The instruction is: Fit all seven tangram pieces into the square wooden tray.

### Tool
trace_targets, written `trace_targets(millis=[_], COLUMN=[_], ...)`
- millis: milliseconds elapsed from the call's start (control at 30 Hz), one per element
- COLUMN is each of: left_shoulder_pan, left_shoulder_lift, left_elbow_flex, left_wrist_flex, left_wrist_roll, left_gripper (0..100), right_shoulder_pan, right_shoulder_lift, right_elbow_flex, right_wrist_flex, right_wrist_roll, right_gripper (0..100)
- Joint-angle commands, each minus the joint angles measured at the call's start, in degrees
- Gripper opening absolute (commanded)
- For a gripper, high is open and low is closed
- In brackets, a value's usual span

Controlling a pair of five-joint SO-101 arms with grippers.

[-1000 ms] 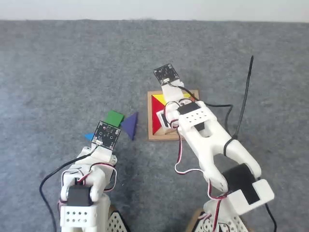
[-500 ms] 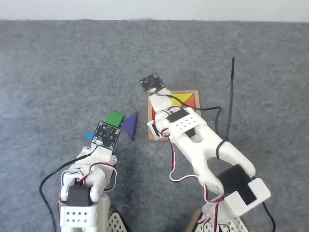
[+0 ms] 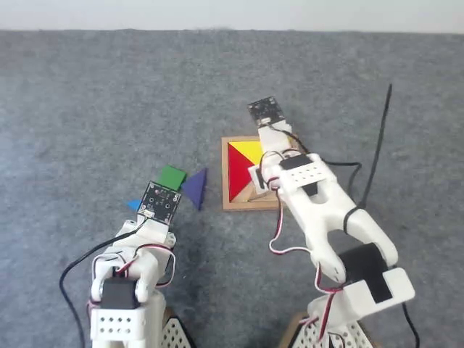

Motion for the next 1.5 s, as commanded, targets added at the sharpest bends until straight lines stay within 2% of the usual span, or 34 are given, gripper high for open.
trace_targets(millis=[0, 367, 600, 733, 900, 1033, 1233, 1467], left_shoulder_pan=[-0.3, -0.3, -0.3, -0.3, -0.3, -0.3, -0.3, -0.3], left_shoulder_lift=[-1.3, -1.3, -1.3, -1.3, -1.3, -1.3, -1.3, -1.3], left_elbow_flex=[-0.4, -0.4, -0.4, -0.4, -0.4, -0.4, -0.4, -0.4], left_wrist_flex=[0.2, 0.2, 0.2, 0.2, 0.2, 0.2, 0.2, 0.2], left_wrist_roll=[-0.6, -0.6, -0.6, -0.6, -0.6, -0.6, -0.6, -0.6], left_gripper=[2, 2, 2, 2, 2, 2, 2, 2], right_shoulder_pan=[2.2, -7.2, -1.4, 1.2, 4.1, 4.4, 3.3, -3.6], right_shoulder_lift=[-0.5, -0.4, 2.9, 5.5, 5.6, 2.9, -6.5, -18.8], right_elbow_flex=[-0.7, -2.6, -3.0, -7.6, -8.2, -7.0, -2.1, 9.2], right_wrist_flex=[-0.5, -1.0, -0.6, 4.3, 5.0, 2.9, 0.9, 2.7], right_wrist_roll=[0.4, 0.6, 0.6, 0.2, -0.1, -2.9, -2.9, -0.6], right_gripper=[3.2, 3.4, 3.4, 3.2, 3.0, 3.0, 3.0, 3.0])
